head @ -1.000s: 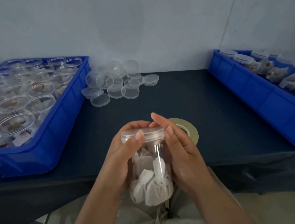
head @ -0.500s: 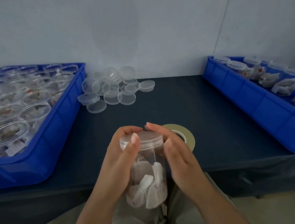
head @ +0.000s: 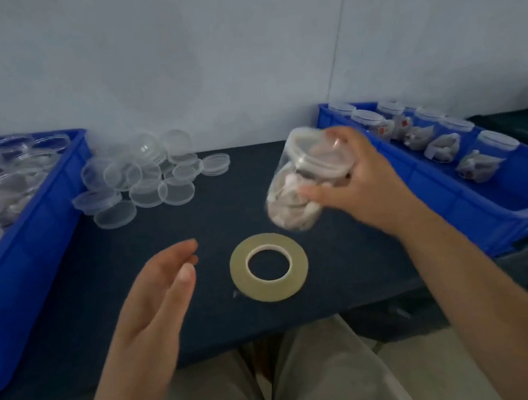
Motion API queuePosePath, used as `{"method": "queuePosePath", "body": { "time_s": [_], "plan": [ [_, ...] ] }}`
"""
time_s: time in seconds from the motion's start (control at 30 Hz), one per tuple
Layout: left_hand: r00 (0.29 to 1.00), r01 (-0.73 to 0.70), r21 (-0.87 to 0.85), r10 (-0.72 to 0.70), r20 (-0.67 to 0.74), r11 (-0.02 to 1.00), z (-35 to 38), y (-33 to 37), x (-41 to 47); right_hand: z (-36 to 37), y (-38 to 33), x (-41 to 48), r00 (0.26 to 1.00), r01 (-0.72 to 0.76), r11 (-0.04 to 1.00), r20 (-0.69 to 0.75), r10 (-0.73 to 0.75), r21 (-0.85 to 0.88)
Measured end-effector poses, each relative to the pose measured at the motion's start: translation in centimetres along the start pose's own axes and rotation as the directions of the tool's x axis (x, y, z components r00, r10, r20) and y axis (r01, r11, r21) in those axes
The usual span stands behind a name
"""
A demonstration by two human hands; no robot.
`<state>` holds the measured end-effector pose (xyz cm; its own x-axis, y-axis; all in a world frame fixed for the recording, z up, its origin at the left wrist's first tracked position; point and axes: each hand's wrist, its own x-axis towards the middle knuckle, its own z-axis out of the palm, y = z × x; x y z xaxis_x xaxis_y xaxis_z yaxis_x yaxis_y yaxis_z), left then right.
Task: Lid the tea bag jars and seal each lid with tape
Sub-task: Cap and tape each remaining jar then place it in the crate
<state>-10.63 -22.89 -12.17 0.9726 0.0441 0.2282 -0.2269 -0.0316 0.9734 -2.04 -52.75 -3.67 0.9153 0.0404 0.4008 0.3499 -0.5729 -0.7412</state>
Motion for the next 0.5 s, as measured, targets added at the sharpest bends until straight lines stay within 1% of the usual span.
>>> {"method": "queuePosePath", "body": {
  "time_s": [0.07, 0.13, 0.2, 0.27, 0.33, 0.4, 0.43, 0.5],
  "plan": [
    [1.0, -0.005, -0.029, 0.004, -0.03, 1.0, -0.5, -0.6, 0.6, -3.0, 1.5, 3.9, 0.986, -0.025, 0.994, -0.168, 0.006, -0.11],
    [0.999, 0.0, -0.045, -0.002, -0.049, 0.999, -0.9, -1.4, 1.1, -6.2, 3.4, 7.9, 0.954, -0.092, 0.979, -0.298, 0.035, -0.18],
    [0.998, 0.037, -0.072, -0.042, -0.057, 0.997, -1.0, -1.8, 1.6, -9.5, 5.6, 11.6, 0.908, -0.177, 0.968, -0.408, 0.09, -0.179],
    [0.994, 0.082, -0.104, -0.089, -0.061, 0.991, -1.1, -2.5, 2.1, -13.0, 8.2, 14.8, 0.86, -0.271, 0.95, -0.483, 0.167, -0.155],
    [0.99, 0.131, -0.118, -0.137, -0.044, 0.984, -1.2, -3.2, 2.4, -16.2, 11.3, 17.2, 0.825, -0.39, 0.907, -0.496, 0.269, -0.157],
    [0.99, 0.143, -0.083, -0.144, -0.003, 0.986, -1.2, -3.9, 2.8, -18.4, 14.9, 18.5, 0.799, -0.502, 0.848, -0.465, 0.38, -0.171],
    [0.99, 0.139, -0.026, -0.139, 0.01, 0.99, -1.2, -4.6, 2.9, -19.1, 16.7, 18.9, 0.783, -0.552, 0.812, -0.451, 0.427, -0.189],
    [0.989, 0.141, -0.025, -0.142, -0.034, 0.99, -1.4, -5.3, 3.0, -19.7, 20.0, 19.4, 0.748, -0.637, 0.73, -0.429, 0.507, -0.247]
  ]
}}
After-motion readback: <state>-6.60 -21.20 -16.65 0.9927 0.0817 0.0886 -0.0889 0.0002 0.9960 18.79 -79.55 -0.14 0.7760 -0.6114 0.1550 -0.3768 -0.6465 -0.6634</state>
